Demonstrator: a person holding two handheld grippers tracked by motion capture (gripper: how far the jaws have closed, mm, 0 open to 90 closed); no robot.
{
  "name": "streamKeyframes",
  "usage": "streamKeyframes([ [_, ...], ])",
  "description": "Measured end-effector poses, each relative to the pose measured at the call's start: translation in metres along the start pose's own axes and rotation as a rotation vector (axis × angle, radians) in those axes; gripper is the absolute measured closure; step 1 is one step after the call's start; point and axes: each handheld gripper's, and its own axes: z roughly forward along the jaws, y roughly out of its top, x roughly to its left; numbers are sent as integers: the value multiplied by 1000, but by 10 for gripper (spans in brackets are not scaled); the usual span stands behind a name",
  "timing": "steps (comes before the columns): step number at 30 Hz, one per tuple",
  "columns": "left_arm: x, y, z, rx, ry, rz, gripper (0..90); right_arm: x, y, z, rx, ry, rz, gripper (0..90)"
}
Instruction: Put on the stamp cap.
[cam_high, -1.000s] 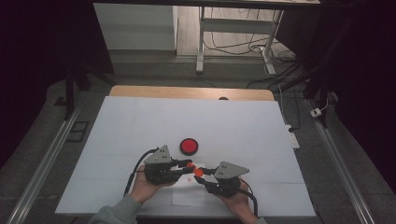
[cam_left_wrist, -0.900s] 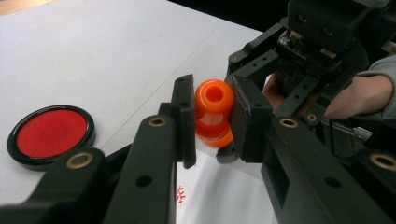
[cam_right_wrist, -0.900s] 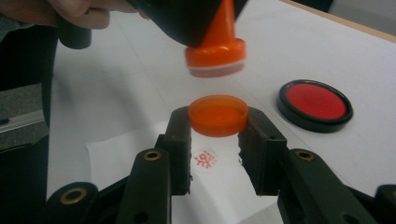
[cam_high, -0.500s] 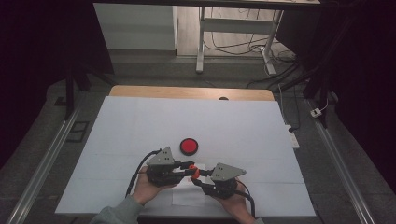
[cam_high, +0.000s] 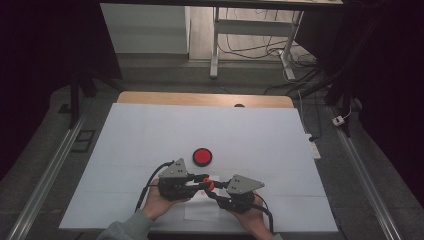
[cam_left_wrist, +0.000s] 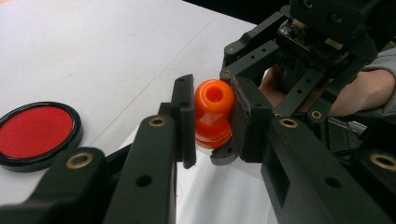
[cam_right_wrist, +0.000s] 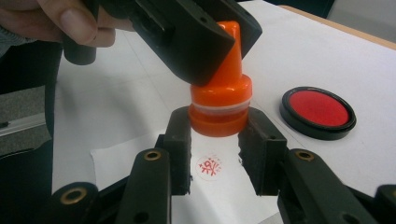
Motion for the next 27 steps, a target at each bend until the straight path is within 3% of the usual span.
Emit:
streamKeyframes([
  [27, 0, -2, 2, -8, -8, 2, 722, 2, 1, -2, -11, -42, -9, 647],
])
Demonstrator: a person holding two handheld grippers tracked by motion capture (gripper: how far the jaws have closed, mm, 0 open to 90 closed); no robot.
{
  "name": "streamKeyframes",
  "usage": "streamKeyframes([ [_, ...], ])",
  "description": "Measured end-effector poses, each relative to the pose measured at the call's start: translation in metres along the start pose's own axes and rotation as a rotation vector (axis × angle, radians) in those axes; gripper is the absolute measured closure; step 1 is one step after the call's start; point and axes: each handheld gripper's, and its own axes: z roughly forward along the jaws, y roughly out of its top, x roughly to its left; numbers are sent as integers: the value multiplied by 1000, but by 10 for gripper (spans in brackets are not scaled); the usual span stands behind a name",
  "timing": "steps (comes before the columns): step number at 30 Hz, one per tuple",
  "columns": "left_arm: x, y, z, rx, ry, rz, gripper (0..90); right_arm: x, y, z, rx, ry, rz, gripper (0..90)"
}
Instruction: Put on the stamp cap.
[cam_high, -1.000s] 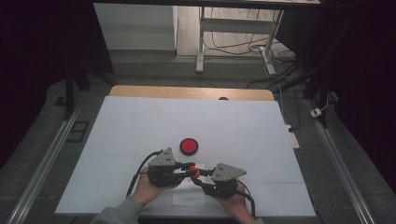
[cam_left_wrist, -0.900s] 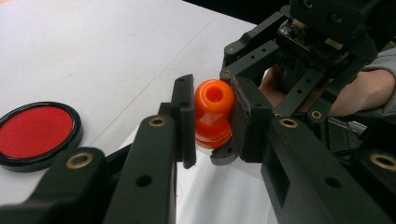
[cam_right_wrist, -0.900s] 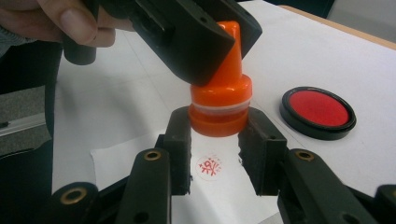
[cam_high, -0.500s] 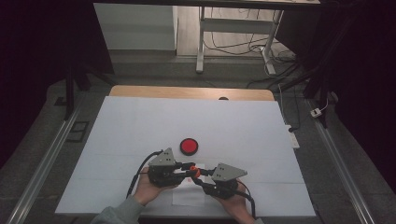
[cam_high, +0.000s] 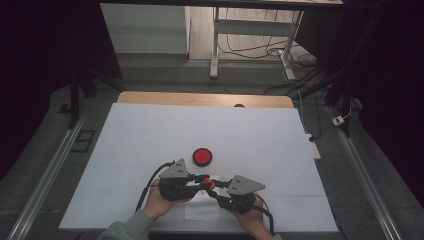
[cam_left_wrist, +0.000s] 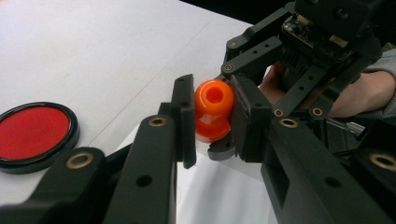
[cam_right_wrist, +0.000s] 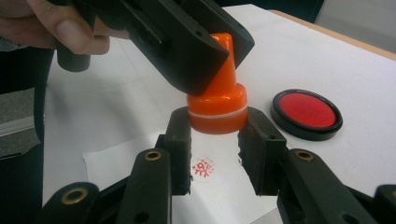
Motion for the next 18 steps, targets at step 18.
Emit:
streamKeyframes([
  [18, -3, -2, 1, 0, 11, 29, 725, 6, 5, -1, 38, -41, -57, 649],
])
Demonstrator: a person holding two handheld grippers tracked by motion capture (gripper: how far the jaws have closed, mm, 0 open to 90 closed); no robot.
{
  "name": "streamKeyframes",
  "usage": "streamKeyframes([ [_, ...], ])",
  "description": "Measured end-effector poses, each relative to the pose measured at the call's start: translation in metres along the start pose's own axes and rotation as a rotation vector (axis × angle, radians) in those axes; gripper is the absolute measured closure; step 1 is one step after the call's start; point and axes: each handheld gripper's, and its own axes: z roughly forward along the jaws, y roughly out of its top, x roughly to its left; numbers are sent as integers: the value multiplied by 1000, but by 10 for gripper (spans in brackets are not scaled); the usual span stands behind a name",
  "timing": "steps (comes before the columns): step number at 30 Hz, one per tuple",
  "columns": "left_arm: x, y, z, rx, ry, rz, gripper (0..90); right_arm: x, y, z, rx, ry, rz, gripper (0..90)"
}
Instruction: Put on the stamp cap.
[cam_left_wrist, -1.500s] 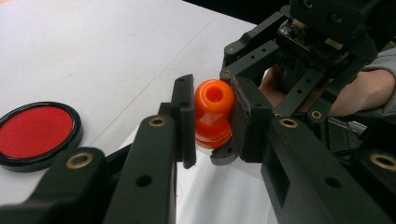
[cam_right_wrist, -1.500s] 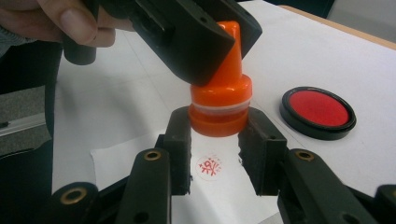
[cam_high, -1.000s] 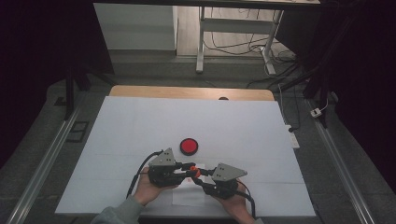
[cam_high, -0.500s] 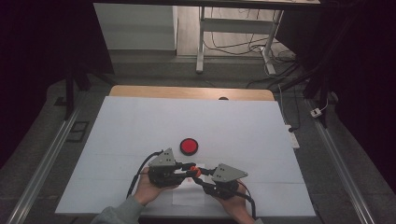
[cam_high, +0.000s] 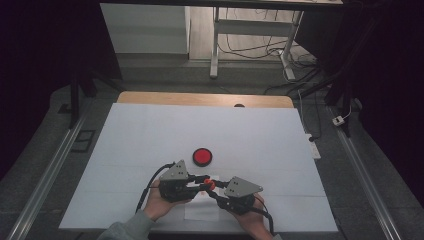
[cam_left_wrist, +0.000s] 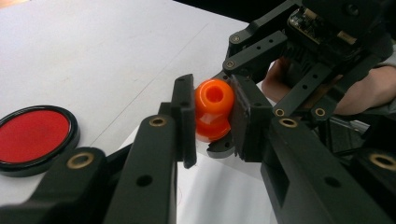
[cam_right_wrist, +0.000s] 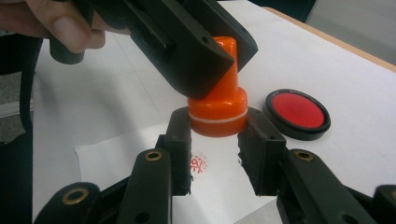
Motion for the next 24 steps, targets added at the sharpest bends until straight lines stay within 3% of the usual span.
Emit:
streamKeyframes([
  [6, -3, -1, 3, 18, 18, 16, 725, 0, -1, 0, 21, 5, -5, 648],
  [24, -1, 0, 4, 1, -3, -15, 723, -7, -4, -2, -3, 54, 45, 634],
])
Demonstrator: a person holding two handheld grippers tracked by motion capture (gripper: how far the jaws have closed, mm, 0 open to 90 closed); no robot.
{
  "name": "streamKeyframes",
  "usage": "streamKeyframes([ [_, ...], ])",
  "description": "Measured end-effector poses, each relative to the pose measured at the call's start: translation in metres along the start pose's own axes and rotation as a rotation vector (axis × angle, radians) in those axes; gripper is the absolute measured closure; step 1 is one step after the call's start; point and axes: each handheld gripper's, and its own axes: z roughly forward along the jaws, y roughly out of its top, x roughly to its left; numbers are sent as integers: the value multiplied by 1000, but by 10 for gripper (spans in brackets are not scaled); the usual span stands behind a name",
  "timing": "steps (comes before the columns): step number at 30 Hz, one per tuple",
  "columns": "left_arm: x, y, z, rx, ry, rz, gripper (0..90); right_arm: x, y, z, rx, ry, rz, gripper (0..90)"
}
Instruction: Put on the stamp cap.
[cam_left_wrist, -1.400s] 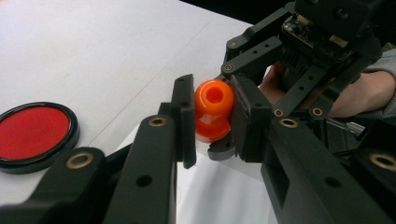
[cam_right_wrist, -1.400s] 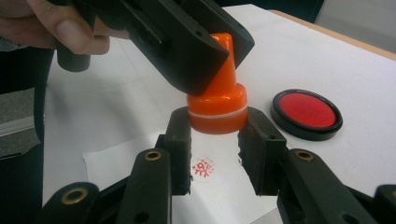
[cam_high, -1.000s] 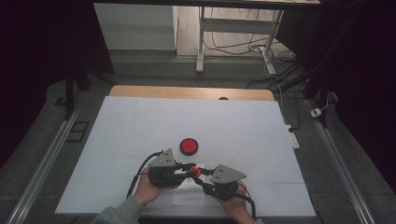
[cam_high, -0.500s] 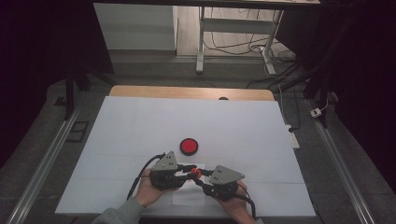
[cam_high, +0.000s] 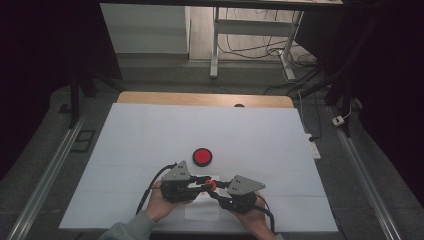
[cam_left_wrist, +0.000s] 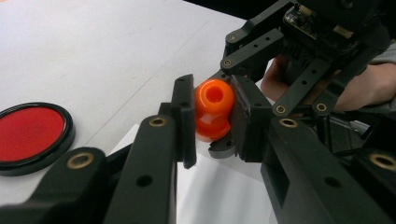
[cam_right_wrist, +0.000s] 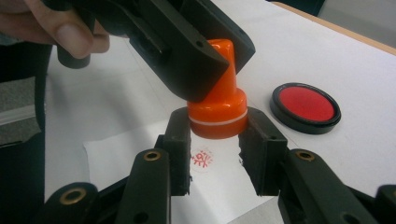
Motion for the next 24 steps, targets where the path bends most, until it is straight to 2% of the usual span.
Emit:
streamKeyframes([
  [8, 0, 1, 0, -8, 2, -1, 723, -2, 0, -1, -11, 29, 21, 563],
  [15, 4, 1, -5, -16, 12, -8, 723, -7, -3, -2, -4, 26, 40, 513],
  [20, 7, 1, -7, -10, 19, -12, 723, -15, -7, -10, -2, 15, 58, 452],
  [24, 7, 0, -8, -1, 29, -7, 723, -26, -14, -24, 1, -22, 89, 414],
])
